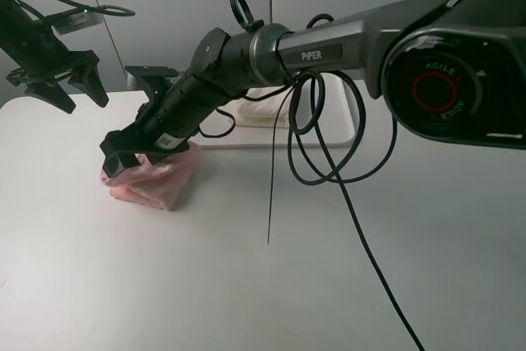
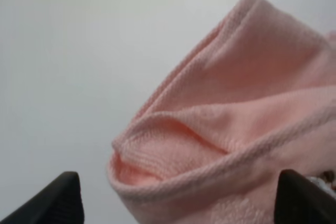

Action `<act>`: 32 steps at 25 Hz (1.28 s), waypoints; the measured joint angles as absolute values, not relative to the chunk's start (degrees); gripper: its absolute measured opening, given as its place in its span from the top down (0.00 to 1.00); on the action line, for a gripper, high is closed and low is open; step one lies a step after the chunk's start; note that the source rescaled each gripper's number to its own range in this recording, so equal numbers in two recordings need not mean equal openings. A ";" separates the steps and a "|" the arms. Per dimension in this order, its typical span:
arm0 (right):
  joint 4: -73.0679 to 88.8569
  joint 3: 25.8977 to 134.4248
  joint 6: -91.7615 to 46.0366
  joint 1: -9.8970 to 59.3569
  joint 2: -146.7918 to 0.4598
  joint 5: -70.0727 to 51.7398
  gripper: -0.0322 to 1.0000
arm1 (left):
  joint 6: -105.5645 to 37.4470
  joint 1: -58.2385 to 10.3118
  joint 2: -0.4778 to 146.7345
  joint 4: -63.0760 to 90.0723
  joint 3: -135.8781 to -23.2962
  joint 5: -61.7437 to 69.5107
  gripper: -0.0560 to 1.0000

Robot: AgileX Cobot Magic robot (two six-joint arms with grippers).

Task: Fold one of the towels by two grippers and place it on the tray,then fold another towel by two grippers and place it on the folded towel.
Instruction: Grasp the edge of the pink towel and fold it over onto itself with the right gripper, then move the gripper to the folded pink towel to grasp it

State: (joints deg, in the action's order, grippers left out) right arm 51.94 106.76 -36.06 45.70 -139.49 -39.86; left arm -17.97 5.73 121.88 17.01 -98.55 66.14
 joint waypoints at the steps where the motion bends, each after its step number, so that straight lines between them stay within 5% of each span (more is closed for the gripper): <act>1: 52.34 106.90 -36.31 45.70 -139.36 -39.20 0.20 | -17.97 5.73 121.88 17.01 -98.55 66.14 0.12; 24: 38.46 107.03 -28.60 45.70 -135.18 -58.46 0.20 | -17.97 5.73 121.88 17.01 -98.55 65.93 0.12; 32: 38.36 107.03 -28.01 45.70 -138.42 -53.62 0.20 | -17.97 5.73 121.88 17.01 -98.55 65.93 0.12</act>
State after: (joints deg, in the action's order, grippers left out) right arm 38.36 107.03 -28.01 45.70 -138.42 -53.62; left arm -17.97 5.73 121.88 17.01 -98.55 65.93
